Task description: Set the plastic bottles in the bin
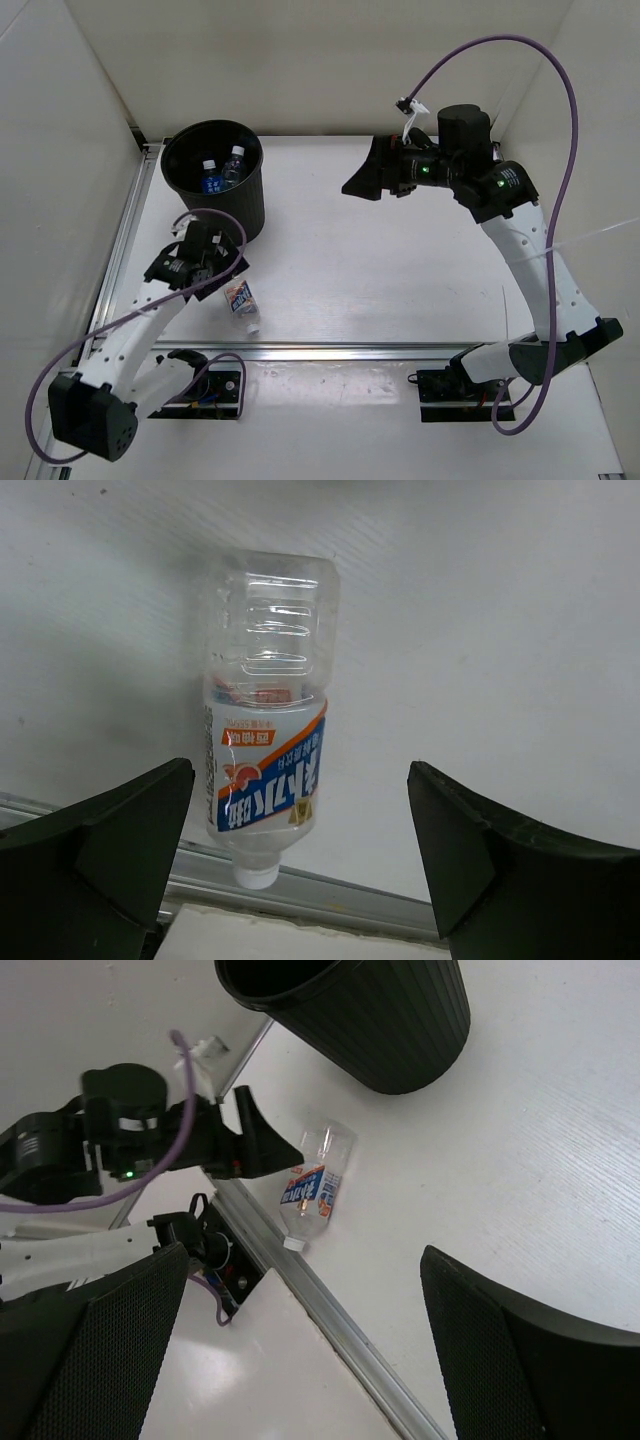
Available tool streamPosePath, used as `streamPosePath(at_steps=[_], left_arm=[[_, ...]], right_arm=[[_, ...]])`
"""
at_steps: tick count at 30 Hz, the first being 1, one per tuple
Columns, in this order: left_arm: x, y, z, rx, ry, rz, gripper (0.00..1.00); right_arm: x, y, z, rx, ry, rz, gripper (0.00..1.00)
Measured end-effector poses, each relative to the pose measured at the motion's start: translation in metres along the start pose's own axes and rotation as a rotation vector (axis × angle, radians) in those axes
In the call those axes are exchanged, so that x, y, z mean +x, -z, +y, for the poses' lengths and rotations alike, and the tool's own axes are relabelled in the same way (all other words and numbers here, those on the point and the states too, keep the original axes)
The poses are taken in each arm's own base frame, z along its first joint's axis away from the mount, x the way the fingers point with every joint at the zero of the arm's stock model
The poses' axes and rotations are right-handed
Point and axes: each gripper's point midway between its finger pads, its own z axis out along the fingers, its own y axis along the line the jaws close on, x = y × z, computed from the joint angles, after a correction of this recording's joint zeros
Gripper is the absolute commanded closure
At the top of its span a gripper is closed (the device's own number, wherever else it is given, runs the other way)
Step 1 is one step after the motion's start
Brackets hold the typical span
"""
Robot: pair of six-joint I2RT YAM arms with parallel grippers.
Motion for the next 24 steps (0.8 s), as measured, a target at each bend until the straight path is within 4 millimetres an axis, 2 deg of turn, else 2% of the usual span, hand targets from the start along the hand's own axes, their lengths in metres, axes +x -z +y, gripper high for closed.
streamPosePath(at_steps=[9,11,15,16,19,21,22,24], left_arm=[[0.025,-0.048,0.004,-0.111,-0.107,0.117,0.00],[0.032,-0.058,0.009,-0.148,-0.124,0.151,0.07],[0.042,-0.070,0.018,-0.199,-0.144,0.199,0.36],[0.042,-0.070,0.017,-0.195,-0.144,0.200,0.46],[0.040,-0.067,0.015,-0.193,-0.144,0.203,0.46],[0.030,-0.057,0.005,-0.189,-0.125,0.194,0.46],[0.018,-0.048,-0.006,-0.178,-0.111,0.174,0.46],[-0.019,-0.024,-0.044,-0.107,-0.080,0.094,0.44]], right_arm=[[0.001,0.004,0.006,-0.025,0.005,0.003,0.00],[0.002,0.007,0.008,-0.026,0.010,0.000,0.00],[0.004,0.013,0.011,-0.028,0.025,-0.009,0.00],[0.004,0.014,0.011,-0.028,0.026,-0.009,0.00],[0.005,0.016,0.012,-0.023,0.026,-0.009,0.00],[0.006,0.017,0.010,-0.014,0.026,-0.009,0.00],[0.008,0.017,0.009,-0.010,0.024,-0.006,0.00],[0.011,0.017,0.007,-0.003,0.019,0.001,0.00]])
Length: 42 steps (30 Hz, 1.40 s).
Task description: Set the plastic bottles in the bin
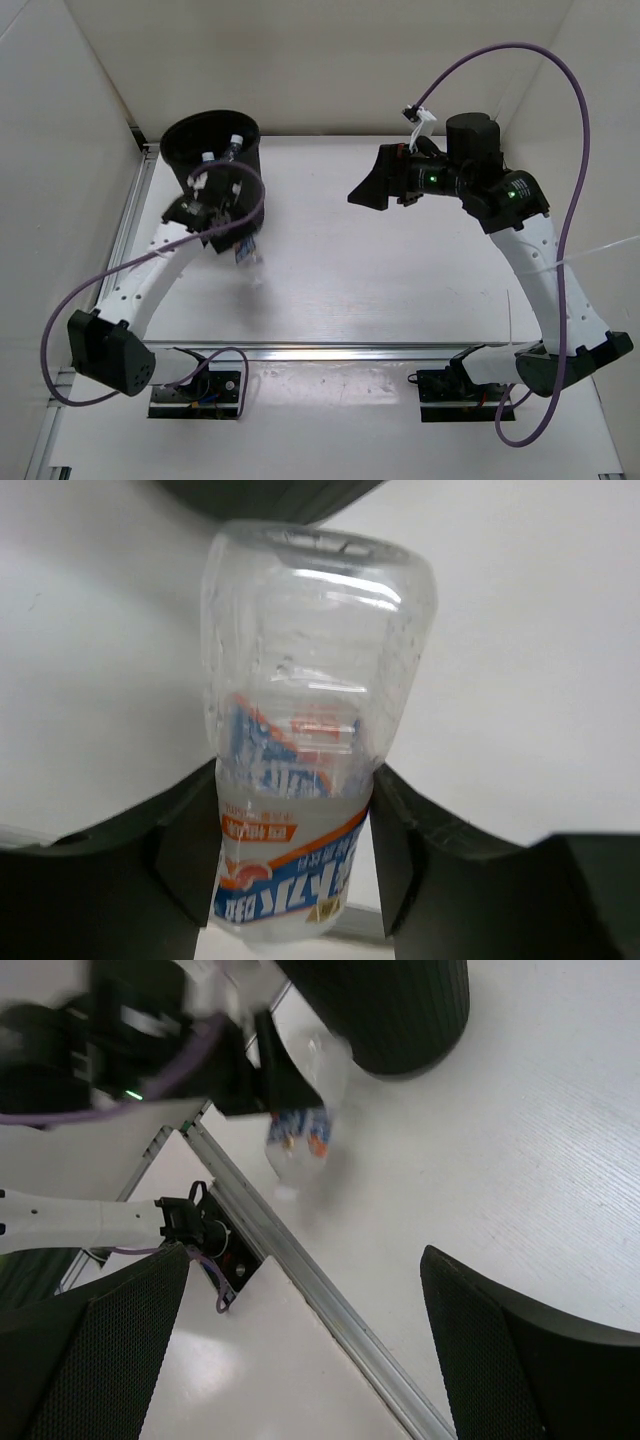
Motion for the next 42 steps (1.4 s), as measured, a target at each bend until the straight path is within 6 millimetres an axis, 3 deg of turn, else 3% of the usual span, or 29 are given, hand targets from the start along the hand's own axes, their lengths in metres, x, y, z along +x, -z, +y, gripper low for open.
streamPosePath(at_steps=[2,3,6,9,11,13,15,22,26,27,28,32,36,39,42], left_arm=[[-0.053,0.052,-0.045,0.122,0.029,-0.132,0.44],[-0.084,0.086,-0.071,0.206,0.048,-0.220,0.44],[-0.162,0.190,-0.126,0.426,0.091,-0.457,0.43],[-0.211,0.272,-0.146,0.575,0.122,-0.647,0.37],[-0.227,0.295,-0.144,0.611,0.130,-0.718,0.36],[-0.238,0.293,-0.138,0.592,0.132,-0.749,0.35],[-0.245,0.274,-0.134,0.549,0.126,-0.750,0.35],[-0.266,0.145,-0.125,0.284,0.071,-0.635,0.30],[-0.276,0.086,-0.112,0.135,0.040,-0.601,0.21],[-0.278,0.077,-0.108,0.112,0.036,-0.595,0.14],[-0.280,0.069,-0.103,0.089,0.031,-0.590,0.00],[-0.291,0.068,-0.085,0.056,0.053,-0.603,0.00],[-0.288,0.094,-0.055,0.044,0.095,-0.626,0.00],[-0.266,0.125,-0.021,0.038,0.125,-0.648,0.00],[-0.226,0.152,0.028,-0.003,0.156,-0.677,0.00]], right_arm=[[0.002,-0.001,-0.002,0.005,-0.004,0.006,0.00],[0.003,-0.001,-0.003,0.007,-0.006,0.007,0.00],[0.003,-0.002,-0.004,0.011,-0.007,0.009,0.00],[0.003,-0.002,-0.004,0.013,-0.007,0.008,0.00],[0.003,-0.002,-0.004,0.014,-0.006,0.008,0.00],[0.003,-0.002,-0.004,0.015,-0.005,0.008,0.00],[0.003,-0.002,-0.005,0.017,-0.005,0.007,0.00],[0.002,-0.002,-0.006,0.024,-0.003,0.004,0.00],[0.002,-0.002,-0.007,0.027,0.003,0.004,0.00],[0.002,-0.002,-0.007,0.029,0.005,0.003,0.00],[0.002,-0.002,-0.008,0.031,0.006,0.002,0.00],[0.004,-0.001,-0.011,0.053,0.002,0.007,0.00],[0.010,0.002,-0.013,0.066,-0.012,0.035,0.00],[0.003,0.005,-0.008,0.070,-0.015,0.050,0.00],[-0.009,0.006,-0.005,0.073,-0.004,0.042,0.00]])
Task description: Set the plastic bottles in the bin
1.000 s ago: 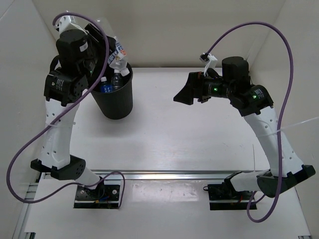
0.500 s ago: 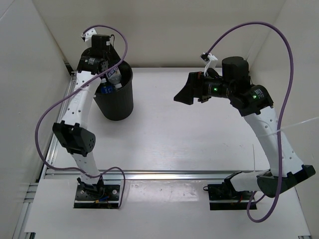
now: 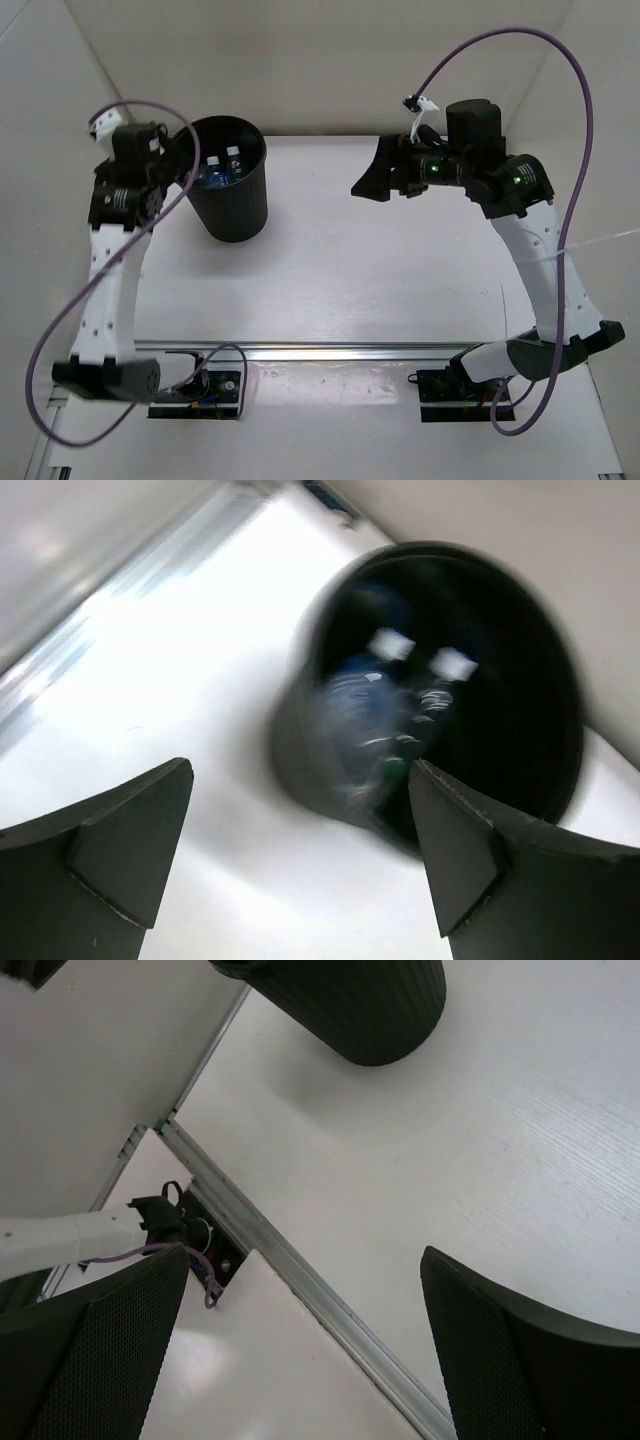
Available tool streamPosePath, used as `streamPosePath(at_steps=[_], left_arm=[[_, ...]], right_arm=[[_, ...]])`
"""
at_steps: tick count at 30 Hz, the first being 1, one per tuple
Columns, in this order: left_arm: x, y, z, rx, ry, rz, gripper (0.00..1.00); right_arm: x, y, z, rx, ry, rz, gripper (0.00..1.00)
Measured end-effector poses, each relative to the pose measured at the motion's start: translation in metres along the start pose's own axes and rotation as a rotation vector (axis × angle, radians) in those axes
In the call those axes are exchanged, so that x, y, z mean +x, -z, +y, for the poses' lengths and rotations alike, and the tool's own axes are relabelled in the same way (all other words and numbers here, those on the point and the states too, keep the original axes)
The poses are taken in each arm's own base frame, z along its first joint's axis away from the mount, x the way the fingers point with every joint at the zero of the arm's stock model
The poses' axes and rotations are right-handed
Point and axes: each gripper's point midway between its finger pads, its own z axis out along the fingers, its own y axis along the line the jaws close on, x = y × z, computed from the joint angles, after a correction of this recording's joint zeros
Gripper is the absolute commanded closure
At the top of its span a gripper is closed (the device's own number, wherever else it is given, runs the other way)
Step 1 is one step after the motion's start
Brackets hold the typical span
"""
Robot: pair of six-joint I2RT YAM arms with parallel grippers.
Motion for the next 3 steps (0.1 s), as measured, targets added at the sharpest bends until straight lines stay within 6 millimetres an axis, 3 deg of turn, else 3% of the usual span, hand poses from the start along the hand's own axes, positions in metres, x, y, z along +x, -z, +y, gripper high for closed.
streamPosePath(at_steps=[3], left_arm=[[0.020,0.020,0.056,-0.114,0.009,-0.023,0.00]], right_arm=[[0.003,0.001,-0.007,0.026,-0.011,0.012,0.00]])
